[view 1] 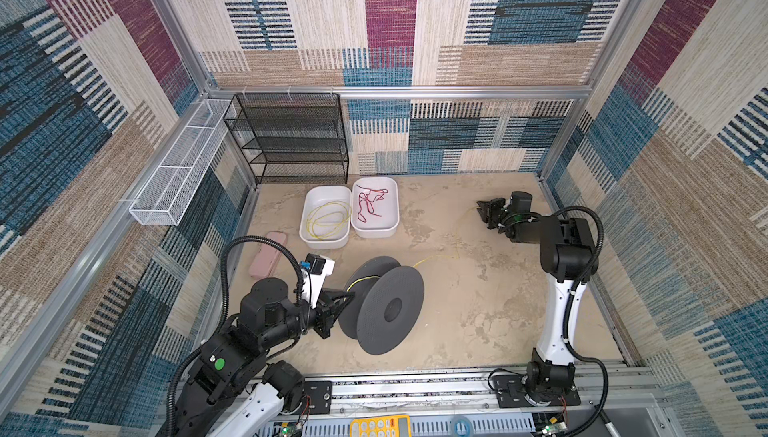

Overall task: Wrap the cables
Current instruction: 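Lower the right gripper to the table and grasp the loose yellow cable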

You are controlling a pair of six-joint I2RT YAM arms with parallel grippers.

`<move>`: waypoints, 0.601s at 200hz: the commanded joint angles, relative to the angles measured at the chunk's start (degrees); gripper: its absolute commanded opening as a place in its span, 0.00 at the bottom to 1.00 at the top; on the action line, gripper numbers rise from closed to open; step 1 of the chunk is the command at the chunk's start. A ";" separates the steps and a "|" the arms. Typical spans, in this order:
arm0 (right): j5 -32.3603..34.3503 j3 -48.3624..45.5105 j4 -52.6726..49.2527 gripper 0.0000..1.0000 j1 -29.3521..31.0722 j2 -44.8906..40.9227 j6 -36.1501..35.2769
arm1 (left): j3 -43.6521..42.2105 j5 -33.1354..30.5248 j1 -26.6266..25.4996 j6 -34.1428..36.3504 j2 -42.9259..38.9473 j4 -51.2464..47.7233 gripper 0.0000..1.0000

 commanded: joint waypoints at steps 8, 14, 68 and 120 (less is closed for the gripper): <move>1.53 -0.78 0.68 0.06 0.00 -0.30 -0.86 | 0.32 -1.61 0.03 0.60 -0.88 2.13 0.00; 1.58 -1.28 1.18 0.00 -0.15 -0.62 -0.95 | 0.37 -2.15 0.03 0.60 -1.02 2.14 0.00; 5.73 -9.05 1.98 0.00 -1.06 -6.76 -5.11 | -0.45 -11.77 0.15 -2.42 -2.17 12.81 0.00; 12.04 -19.70 1.32 0.00 -1.56 -15.35 -12.24 | 1.44 -19.94 0.25 -3.90 4.77 31.62 0.00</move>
